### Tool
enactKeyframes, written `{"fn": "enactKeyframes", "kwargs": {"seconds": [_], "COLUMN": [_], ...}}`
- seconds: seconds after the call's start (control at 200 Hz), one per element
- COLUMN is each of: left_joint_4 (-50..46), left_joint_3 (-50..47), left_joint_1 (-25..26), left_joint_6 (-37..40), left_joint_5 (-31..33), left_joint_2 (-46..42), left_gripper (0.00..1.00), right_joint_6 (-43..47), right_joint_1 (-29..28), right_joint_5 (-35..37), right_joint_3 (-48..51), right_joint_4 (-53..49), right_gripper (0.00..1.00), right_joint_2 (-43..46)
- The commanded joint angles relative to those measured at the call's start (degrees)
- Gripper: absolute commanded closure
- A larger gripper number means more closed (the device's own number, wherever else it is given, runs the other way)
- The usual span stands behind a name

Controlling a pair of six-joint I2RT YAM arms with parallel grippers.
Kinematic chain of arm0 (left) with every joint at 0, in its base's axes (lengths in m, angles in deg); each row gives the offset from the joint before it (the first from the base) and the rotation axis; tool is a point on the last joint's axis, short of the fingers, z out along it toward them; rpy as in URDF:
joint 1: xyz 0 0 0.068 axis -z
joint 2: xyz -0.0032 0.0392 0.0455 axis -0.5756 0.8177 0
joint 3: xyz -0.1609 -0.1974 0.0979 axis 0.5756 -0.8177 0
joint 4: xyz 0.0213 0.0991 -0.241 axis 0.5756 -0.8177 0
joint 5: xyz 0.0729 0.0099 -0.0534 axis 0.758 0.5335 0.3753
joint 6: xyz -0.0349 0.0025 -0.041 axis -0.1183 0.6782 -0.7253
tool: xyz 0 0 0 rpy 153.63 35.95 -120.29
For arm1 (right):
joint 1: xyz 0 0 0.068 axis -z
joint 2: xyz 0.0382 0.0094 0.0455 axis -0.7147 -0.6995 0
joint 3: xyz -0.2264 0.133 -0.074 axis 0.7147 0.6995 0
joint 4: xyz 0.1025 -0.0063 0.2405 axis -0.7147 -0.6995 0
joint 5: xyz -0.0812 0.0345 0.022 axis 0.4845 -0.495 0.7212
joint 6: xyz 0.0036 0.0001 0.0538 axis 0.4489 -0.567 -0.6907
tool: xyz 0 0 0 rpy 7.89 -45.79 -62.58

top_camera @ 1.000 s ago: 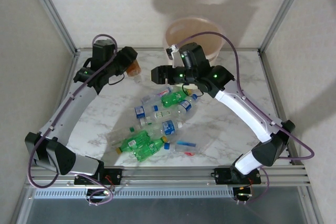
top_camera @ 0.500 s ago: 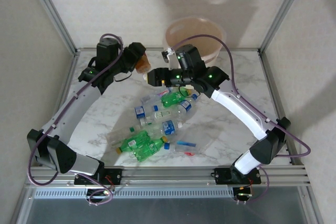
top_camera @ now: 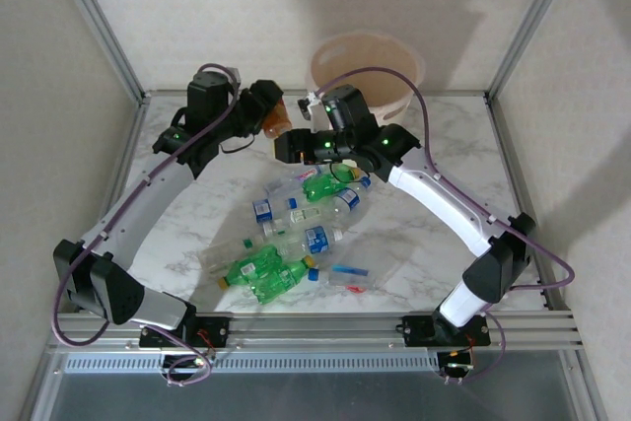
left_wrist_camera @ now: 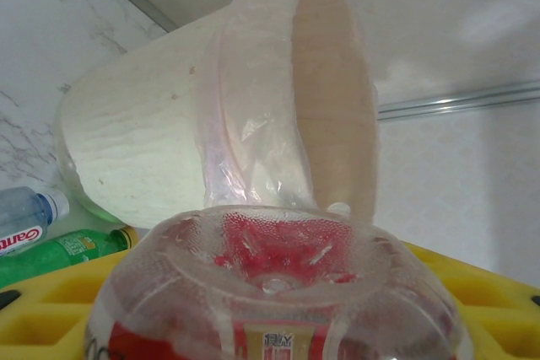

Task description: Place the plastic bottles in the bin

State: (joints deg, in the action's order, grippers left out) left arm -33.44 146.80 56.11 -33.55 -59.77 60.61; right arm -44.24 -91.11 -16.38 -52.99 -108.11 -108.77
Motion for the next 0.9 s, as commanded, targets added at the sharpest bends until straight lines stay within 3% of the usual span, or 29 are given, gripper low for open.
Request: {"fn": "enactKeyframes", "kwargs": {"seconds": [0.0, 0.19, 0.676, 0.831, 0.891], "left_joint_4": [1.7, 2.0, 1.8, 1.8, 2.0], "left_joint_3": [0.5, 0.3, 0.3, 0.1, 0.1], "left_joint_1": [0.6, 1.4, 1.9, 1.9, 2.0], "left_joint_6": [-0.7, -0.5, 0.6, 0.8, 0.9], "left_joint_5": [-1.7, -2.3, -2.3, -2.3, -2.4], "left_joint_2": [-0.2, 0.4, 1.1, 1.2, 1.1], "left_gripper": [0.45, 0.47, 0.48, 0.47, 0.38], "right_joint_6": [-0.6, -0.8, -0.3, -0.2, -0.3], "right_joint_1": [-0.3, -0.3, -0.3, -0.3, -0.3], "right_joint_5": [1.0, 2.4, 5.8, 5.9, 6.1], "right_joint_3": [-1.2, -1.4, -2.2, -2.2, -2.3], "right_joint_4": [1.1, 0.6, -1.1, -1.0, -1.0], "right_gripper": [0.53, 0.62, 0.62, 0.75, 0.78], "right_joint_2": [-0.5, -0.7, -0.3, -0.2, -0.2]}}
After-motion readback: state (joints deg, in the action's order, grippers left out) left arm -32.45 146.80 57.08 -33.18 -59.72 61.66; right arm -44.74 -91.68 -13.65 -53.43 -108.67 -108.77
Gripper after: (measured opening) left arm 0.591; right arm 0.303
